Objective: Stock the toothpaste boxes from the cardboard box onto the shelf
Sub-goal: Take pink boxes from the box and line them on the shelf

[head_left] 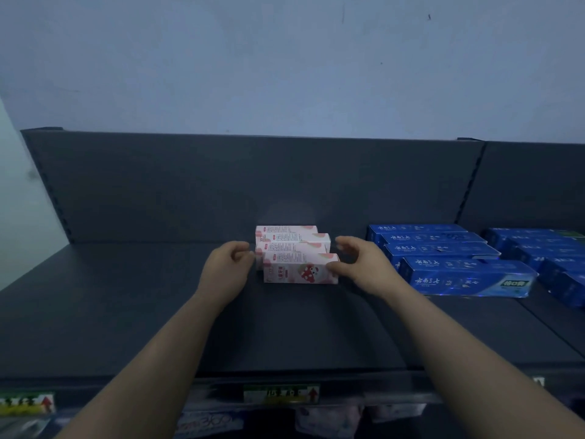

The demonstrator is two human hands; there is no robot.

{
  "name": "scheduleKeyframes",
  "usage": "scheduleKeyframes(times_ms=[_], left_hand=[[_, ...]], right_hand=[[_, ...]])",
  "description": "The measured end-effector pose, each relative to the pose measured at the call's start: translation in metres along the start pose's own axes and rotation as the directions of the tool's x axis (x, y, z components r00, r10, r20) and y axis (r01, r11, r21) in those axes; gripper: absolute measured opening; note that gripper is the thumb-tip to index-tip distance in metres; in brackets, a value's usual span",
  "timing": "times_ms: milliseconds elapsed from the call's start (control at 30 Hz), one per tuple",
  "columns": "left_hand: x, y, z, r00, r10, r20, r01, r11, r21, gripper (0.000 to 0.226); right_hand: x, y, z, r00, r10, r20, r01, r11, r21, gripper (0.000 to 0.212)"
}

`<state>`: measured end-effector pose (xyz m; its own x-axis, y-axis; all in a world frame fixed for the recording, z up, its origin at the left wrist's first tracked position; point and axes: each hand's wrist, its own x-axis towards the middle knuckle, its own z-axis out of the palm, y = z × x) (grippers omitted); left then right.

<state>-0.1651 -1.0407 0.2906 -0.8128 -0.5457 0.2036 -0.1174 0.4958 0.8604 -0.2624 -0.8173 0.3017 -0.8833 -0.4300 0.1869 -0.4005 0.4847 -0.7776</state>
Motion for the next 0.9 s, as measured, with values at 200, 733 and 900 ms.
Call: scheduleKeyframes(times_ms=[200, 733, 900], left_hand=[[-0.022, 0.023, 0.018, 0.978, 0.199, 0.068, -0.205, 0.974, 0.097, 0.038], [-0.176, 0.146, 0.203, 0.654, 0.612, 0.445, -0.66, 0.749, -0.06, 0.06], [-0.273, 0.194, 0.284, 0.502, 0.637, 0.586, -0.687, 0.705, -0.178, 0.049]], right_hand=[[-0.031, -0.001, -0.023, 0.989, -0.141, -0.039, 0.113, 0.907, -0.405, 0.061], [-0.271, 0.094, -0.18, 0.904, 0.06, -0.422, -0.295, 0.804, -0.517, 0.058], [-0.391, 0.137, -0.246, 0.817, 0.202, -0.541, -0.495, 0.726, -0.477, 0.057]])
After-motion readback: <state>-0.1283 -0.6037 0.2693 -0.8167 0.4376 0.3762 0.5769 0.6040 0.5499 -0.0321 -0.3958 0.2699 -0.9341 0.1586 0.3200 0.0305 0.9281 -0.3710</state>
